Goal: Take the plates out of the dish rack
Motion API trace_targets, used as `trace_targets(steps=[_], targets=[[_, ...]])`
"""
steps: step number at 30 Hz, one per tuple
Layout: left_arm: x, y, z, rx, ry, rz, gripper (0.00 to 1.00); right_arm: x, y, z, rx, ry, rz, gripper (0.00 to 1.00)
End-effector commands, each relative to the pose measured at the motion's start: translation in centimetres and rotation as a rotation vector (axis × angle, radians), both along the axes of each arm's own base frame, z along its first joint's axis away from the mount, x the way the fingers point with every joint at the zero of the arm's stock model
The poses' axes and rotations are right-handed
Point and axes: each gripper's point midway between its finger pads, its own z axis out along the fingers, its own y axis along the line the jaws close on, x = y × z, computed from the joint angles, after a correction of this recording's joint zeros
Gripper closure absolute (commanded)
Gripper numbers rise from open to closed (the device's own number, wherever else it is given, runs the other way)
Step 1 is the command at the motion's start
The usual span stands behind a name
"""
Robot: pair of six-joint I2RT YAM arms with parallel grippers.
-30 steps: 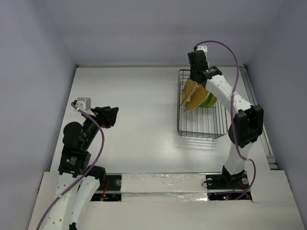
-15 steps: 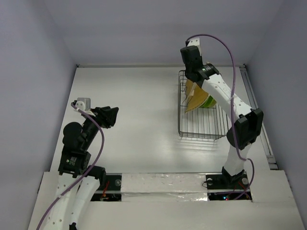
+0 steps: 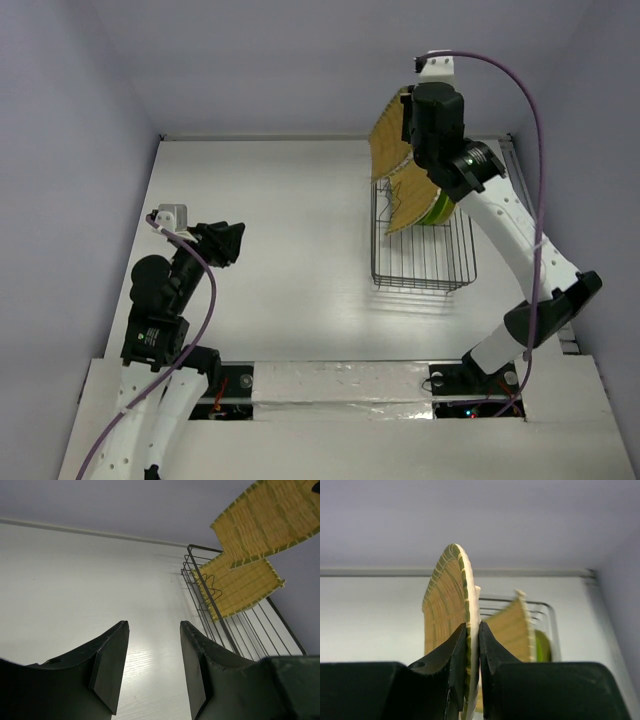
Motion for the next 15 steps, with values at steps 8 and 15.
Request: trace_targets(steps=[8,15], targets=[[-0.1,1.1,2.8,-0.015,-0.063,0.062,0.59,1.0,19.0,2.7,0.670,-0.104,0.646,1.00],[0.0,2.1,2.9,-0.019,-0.057,0.117,0.59,4.2,26.6,-1.3,0.927,-0.019,0.735,1.00]])
